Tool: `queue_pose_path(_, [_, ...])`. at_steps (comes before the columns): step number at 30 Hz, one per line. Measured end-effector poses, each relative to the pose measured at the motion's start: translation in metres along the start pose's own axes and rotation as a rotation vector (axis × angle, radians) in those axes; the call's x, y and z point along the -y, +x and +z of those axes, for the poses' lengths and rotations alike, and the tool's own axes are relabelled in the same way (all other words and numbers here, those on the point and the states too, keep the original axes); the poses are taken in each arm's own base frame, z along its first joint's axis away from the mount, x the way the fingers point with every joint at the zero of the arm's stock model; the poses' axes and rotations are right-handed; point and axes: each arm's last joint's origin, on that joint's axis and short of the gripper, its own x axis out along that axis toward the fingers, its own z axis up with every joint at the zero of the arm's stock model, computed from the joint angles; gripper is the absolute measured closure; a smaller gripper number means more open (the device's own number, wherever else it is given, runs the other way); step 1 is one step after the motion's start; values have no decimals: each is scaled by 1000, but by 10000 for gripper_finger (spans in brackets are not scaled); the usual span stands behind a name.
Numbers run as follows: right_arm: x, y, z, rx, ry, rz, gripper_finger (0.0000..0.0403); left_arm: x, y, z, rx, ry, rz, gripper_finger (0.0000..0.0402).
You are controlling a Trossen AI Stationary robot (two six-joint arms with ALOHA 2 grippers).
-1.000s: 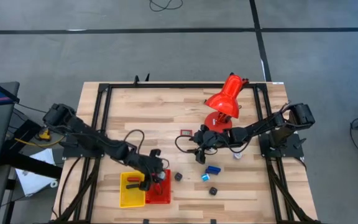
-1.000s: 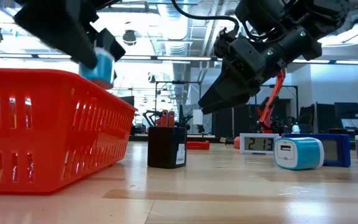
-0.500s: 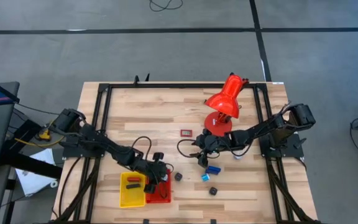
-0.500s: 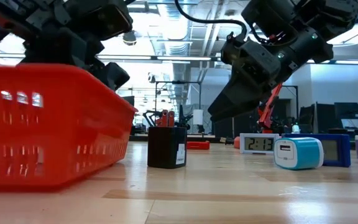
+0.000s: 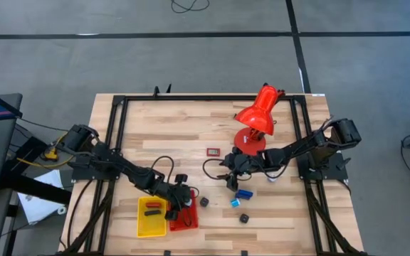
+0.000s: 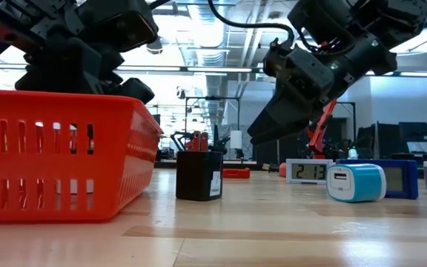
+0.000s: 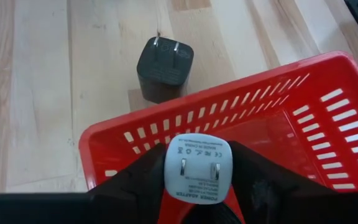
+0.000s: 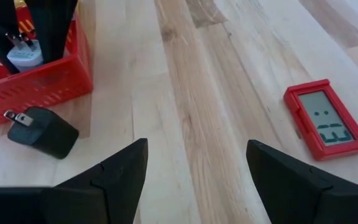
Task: Pick & Place Office items
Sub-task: Put the top light blue charger adapter into the red bin
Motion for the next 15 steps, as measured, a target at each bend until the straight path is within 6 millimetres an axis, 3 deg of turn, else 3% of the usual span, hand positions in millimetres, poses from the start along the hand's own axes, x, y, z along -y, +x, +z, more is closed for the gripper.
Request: queue_pose_path(15, [0, 0, 1, 11, 2, 4, 137, 0, -1, 0, -6, 3, 1, 234])
